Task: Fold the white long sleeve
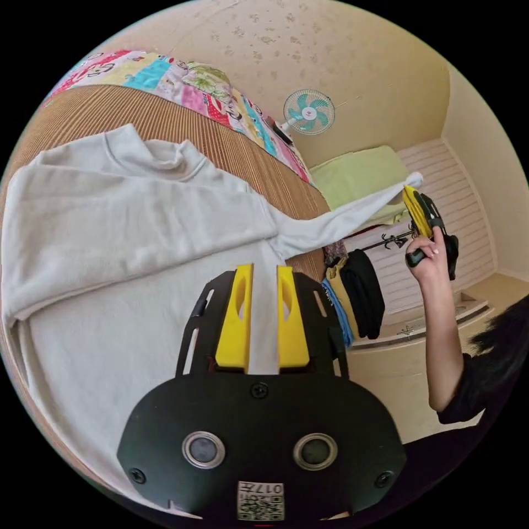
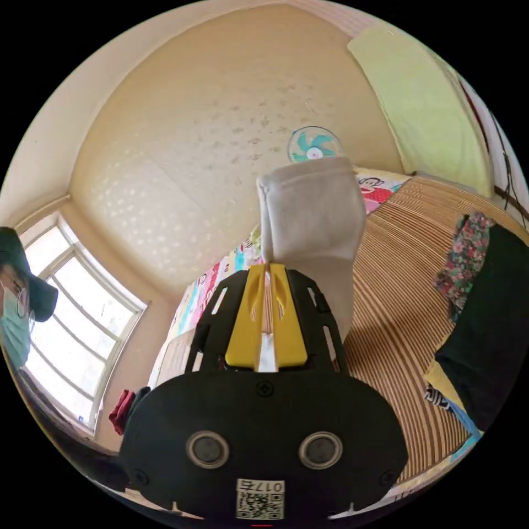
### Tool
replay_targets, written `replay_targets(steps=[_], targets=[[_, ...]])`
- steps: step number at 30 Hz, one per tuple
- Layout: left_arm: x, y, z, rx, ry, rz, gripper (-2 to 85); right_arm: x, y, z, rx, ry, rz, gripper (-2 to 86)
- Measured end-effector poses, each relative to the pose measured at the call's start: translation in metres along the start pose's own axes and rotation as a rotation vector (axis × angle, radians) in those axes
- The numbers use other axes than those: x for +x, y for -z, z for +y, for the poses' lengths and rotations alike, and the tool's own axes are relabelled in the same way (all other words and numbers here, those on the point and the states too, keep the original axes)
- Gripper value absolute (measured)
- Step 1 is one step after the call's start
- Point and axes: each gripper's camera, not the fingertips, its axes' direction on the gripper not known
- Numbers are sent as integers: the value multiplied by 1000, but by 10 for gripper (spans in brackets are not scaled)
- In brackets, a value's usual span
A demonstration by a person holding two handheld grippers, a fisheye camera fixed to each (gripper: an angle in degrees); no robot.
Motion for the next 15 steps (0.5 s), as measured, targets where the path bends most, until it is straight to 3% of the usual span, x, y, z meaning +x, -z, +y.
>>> replay_targets(steps=[4,6,8,15], targets=[[-14,106,88,76,124,-109,78,-85,-118,74,-287,138,-241,26],[-17,150,118,62,120,-166,80,-96,-205,156,-701,150,-243,31],[-25,199,152,2,139,-235,94,-80,-224,206,-881,86,-204,36],[-71,275,209,-184,234,-176,137,19,-35,233,-768,-117,138,76]])
